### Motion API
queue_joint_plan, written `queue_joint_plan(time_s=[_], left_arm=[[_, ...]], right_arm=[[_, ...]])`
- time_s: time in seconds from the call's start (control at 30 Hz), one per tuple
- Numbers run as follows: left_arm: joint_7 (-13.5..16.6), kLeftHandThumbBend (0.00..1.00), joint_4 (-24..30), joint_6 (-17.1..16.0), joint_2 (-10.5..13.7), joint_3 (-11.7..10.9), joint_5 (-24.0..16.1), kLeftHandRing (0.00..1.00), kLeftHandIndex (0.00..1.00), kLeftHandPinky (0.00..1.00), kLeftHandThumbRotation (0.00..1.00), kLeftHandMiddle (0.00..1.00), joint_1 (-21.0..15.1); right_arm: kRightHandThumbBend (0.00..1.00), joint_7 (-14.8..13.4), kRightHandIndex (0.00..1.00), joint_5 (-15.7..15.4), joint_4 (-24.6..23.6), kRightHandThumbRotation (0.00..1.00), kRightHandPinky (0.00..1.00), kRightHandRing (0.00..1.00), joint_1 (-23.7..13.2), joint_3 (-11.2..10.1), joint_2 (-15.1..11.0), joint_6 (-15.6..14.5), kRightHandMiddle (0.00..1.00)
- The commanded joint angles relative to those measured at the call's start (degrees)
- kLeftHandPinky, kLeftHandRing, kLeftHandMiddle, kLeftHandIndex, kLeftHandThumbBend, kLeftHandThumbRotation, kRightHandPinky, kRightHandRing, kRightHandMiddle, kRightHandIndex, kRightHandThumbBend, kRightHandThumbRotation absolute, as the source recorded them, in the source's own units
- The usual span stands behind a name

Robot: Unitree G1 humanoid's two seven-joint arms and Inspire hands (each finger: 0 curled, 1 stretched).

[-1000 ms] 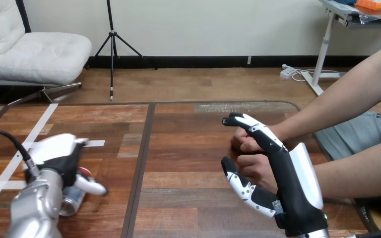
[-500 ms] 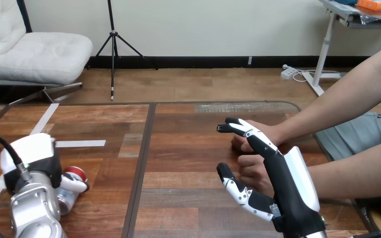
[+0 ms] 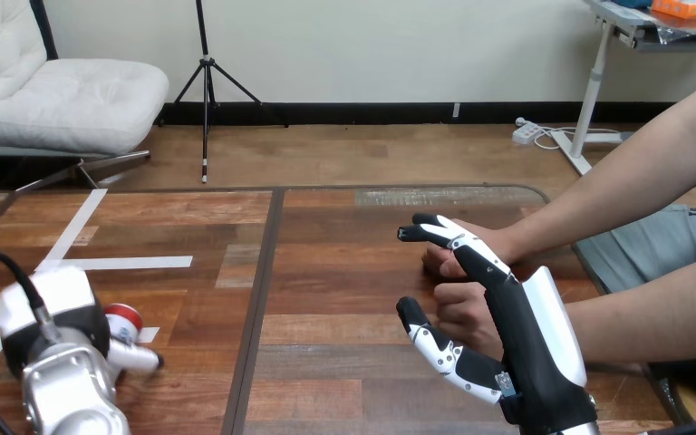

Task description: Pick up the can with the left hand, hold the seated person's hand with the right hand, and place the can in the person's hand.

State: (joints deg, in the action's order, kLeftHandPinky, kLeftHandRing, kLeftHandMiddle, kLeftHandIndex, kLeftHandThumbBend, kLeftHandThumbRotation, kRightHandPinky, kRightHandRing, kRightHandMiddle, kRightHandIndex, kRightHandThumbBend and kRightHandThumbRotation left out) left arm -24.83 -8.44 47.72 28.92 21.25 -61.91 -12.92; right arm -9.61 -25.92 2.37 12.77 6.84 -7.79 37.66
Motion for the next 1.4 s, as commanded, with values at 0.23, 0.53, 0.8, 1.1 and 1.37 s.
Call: queue_joint_plan(time_s=[0.23,0.53,0.8,1.1,1.37], left_arm=[[-8.27,0.83,1.02,1.80,1.80,2.59,-4.99,0.77,0.89,0.70,0.53,0.82,-5.14],[-8.62,0.82,1.44,1.08,1.11,1.13,-3.39,0.74,0.88,0.68,0.48,0.79,-5.01],[-7.94,0.82,1.64,-0.47,1.12,0.52,-1.84,0.72,0.88,0.66,0.46,0.77,-4.56],[-6.49,0.81,1.05,-1.89,0.95,-0.10,-0.66,0.67,0.87,0.63,0.45,0.72,-4.26],[1.18,0.79,-0.31,-3.78,-0.23,-1.51,0.97,0.52,0.82,0.47,0.33,0.61,-3.53]], right_arm=[[0.38,-2.16,0.74,-1.40,-1.28,0.03,0.84,0.84,-2.20,-0.58,-0.62,1.45,0.84],[0.38,-2.84,0.74,-1.92,-1.50,0.04,0.84,0.85,-1.97,-0.77,-1.04,1.26,0.84],[0.38,-4.25,0.74,-3.08,-1.62,0.06,0.80,0.83,-1.97,-1.01,-1.51,1.32,0.83],[0.39,-4.03,0.74,-1.97,-1.81,0.04,0.78,0.83,-1.76,-1.03,-1.85,1.17,0.82],[0.39,-3.97,0.74,-2.14,-2.19,0.02,0.78,0.83,-1.65,-1.40,-2.15,0.85,0.82]])
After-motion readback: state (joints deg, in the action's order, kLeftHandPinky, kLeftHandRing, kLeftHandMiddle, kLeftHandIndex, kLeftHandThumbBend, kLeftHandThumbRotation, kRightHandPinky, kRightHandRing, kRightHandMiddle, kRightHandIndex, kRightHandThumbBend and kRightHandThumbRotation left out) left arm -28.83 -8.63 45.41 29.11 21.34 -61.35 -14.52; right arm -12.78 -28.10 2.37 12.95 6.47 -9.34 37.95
